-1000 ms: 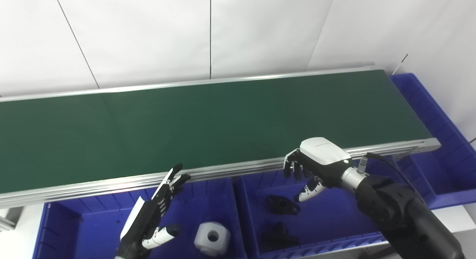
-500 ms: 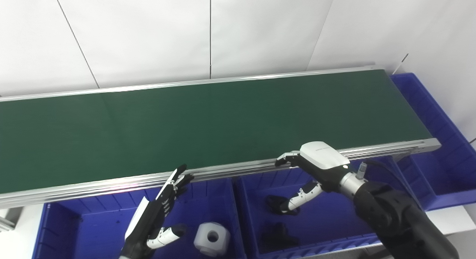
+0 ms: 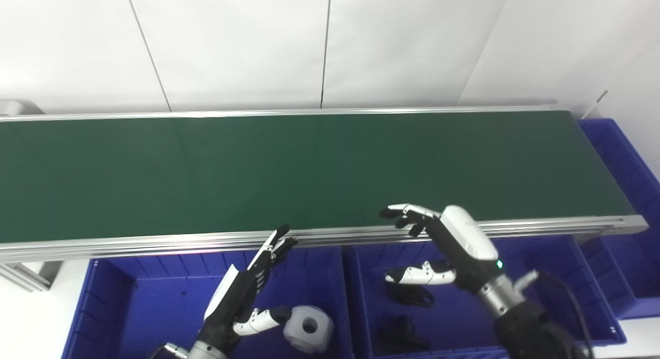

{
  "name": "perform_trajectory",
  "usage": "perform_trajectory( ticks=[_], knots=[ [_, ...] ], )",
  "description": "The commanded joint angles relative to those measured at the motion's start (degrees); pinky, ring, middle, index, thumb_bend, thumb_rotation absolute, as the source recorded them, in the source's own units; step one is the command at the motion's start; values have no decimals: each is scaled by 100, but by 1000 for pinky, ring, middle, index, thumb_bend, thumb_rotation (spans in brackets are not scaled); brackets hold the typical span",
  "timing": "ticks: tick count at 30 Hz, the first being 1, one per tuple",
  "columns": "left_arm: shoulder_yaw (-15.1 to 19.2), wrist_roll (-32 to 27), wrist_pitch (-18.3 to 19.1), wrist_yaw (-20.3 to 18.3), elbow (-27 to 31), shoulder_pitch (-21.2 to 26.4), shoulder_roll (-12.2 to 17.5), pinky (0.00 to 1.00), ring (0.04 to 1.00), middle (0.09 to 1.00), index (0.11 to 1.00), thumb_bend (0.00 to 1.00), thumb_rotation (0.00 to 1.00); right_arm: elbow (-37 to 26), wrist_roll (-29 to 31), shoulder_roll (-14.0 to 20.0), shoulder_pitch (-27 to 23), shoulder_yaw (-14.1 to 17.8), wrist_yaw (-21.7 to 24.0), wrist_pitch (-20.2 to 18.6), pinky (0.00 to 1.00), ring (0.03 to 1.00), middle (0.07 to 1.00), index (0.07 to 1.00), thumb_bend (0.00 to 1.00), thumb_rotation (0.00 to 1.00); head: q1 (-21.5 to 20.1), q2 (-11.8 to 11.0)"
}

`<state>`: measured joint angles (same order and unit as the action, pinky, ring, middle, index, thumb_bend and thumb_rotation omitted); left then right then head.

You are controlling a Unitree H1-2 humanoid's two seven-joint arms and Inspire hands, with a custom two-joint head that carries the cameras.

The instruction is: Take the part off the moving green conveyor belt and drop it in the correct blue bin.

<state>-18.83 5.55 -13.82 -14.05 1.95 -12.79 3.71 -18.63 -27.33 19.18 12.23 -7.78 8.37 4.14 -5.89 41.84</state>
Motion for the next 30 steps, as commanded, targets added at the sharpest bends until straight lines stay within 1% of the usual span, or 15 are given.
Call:
perform_trajectory(
  ticks=[1, 2, 3, 5, 6, 9, 10, 13, 18, 22, 25, 26, 30],
  knots=[
    [-40, 22, -295, 47, 16, 56, -59, 947, 944, 929, 983, 994, 772, -33, 145, -90, 40, 83, -271, 372, 568, 691, 768, 764, 835, 905, 51, -44],
    [-40, 25, -318, 49, -15, 55, -65, 947, 944, 929, 983, 995, 771, 32, 165, -178, 80, 77, -321, 387, 566, 691, 770, 765, 836, 914, 97, -97],
    [-41, 9, -325, 38, -35, 51, -71, 949, 943, 928, 983, 996, 769, 113, 224, -279, 121, 72, -384, 430, 567, 690, 771, 766, 826, 922, 97, -97],
    [-46, -12, -305, 20, -67, 37, -79, 958, 944, 930, 983, 1000, 765, 446, 349, -511, 183, 60, -599, 638, 558, 671, 765, 767, 775, 895, 166, -160],
    [-48, -23, -300, 15, -82, 32, -79, 965, 948, 931, 983, 1000, 762, 572, 377, -577, 195, 57, -677, 729, 553, 663, 762, 767, 764, 892, 177, -181],
    [-57, 49, -331, 44, -106, 11, -73, 965, 948, 928, 981, 1000, 770, 1007, 498, -781, 225, 65, -871, 945, 547, 657, 758, 769, 761, 901, 205, -242],
    [-63, 82, -329, 51, -101, 3, -71, 960, 949, 929, 982, 1000, 779, 1152, 516, -824, 227, 64, -909, 998, 552, 665, 770, 774, 768, 924, 205, -242],
    [-68, 102, -404, 40, -152, 2, -59, 957, 954, 934, 984, 1000, 784, 1491, 497, -857, 202, 43, -988, 1169, 559, 670, 780, 778, 764, 945, 216, -261],
    [-65, 111, -463, 44, -211, -4, -57, 965, 959, 929, 984, 1000, 782, 1818, 567, -882, 138, 7, -1022, 1326, 564, 666, 777, 780, 747, 947, 196, -291],
    [-75, 126, -510, 47, -283, 9, -64, 970, 961, 929, 983, 1000, 783, 1971, 590, -906, 97, 7, -1047, 1378, 561, 666, 775, 779, 736, 947, 207, -314],
    [-88, 120, -544, 43, -334, 24, -81, 974, 963, 930, 984, 998, 781, 2065, 662, -936, 79, 30, -1063, 1390, 569, 671, 772, 779, 760, 989, 241, -338],
    [-94, 133, -556, 50, -349, 29, -88, 972, 962, 931, 984, 997, 781, 2100, 718, -945, 73, 40, -1067, 1427, 580, 676, 768, 776, 773, 996, 263, -348],
    [-102, 153, -568, 70, -360, 22, -111, 968, 961, 932, 981, 997, 777, 2197, 862, -965, 59, 59, -1056, 1511, 600, 678, 771, 775, 776, 1000, 291, -359]
  ],
)
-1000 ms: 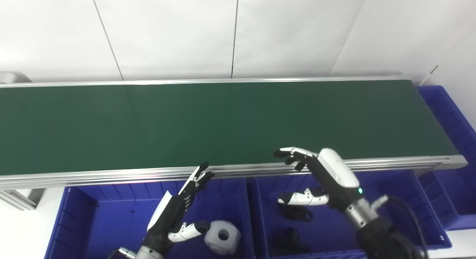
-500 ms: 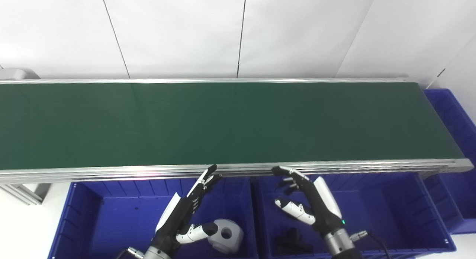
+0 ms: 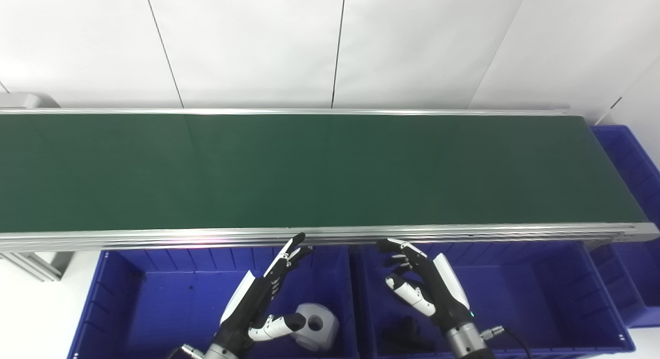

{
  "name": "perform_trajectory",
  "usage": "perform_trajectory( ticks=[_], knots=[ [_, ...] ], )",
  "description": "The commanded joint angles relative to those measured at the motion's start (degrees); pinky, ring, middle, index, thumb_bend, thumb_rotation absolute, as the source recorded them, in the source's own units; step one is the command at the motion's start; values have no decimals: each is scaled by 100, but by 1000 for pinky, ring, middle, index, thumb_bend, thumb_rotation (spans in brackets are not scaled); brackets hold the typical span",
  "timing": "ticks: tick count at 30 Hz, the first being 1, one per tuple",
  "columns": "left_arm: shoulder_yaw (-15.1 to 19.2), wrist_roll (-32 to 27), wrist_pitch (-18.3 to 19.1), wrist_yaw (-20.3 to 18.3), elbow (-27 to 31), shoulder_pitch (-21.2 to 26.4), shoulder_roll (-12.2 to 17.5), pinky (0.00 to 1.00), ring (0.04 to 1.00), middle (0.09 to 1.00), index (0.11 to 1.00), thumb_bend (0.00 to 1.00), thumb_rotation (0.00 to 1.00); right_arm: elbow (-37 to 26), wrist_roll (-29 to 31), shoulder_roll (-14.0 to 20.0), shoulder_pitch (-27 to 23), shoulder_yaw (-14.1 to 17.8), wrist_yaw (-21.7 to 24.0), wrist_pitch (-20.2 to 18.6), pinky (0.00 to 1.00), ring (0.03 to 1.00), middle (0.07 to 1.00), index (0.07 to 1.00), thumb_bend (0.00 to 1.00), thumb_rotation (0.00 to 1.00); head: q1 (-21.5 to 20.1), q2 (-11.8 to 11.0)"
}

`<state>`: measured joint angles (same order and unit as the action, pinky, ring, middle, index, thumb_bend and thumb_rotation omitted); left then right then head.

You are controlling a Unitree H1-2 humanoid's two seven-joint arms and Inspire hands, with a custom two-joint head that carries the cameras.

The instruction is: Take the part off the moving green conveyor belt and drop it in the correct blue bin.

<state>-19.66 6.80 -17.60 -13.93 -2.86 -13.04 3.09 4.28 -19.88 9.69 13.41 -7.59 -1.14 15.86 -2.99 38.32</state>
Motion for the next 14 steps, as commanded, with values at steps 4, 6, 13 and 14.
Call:
perform_trajectory(
  ticks=[4, 6, 13, 14],
  knots=[
    [-21, 2, -217, 60, 88, 48, -61, 972, 961, 934, 985, 1000, 773, -35, 249, -29, -64, 56, -92, 390, 613, 684, 793, 779, 784, 1000, 7, -10],
    [-25, 14, -242, 64, 82, 52, -62, 971, 961, 936, 987, 993, 775, -46, 281, -31, -63, 63, -77, 369, 614, 683, 796, 780, 785, 1000, 14, -1],
    [-21, 6, -111, 65, 147, 40, -72, 973, 966, 936, 986, 1000, 777, -63, 317, -1, -80, 53, -35, 349, 612, 681, 797, 782, 765, 1000, 44, 25],
    [-21, 10, -105, 67, 150, 39, -74, 977, 968, 936, 985, 1000, 776, -64, 322, 1, -81, 55, -32, 342, 611, 681, 797, 782, 761, 1000, 44, 25]
  ],
)
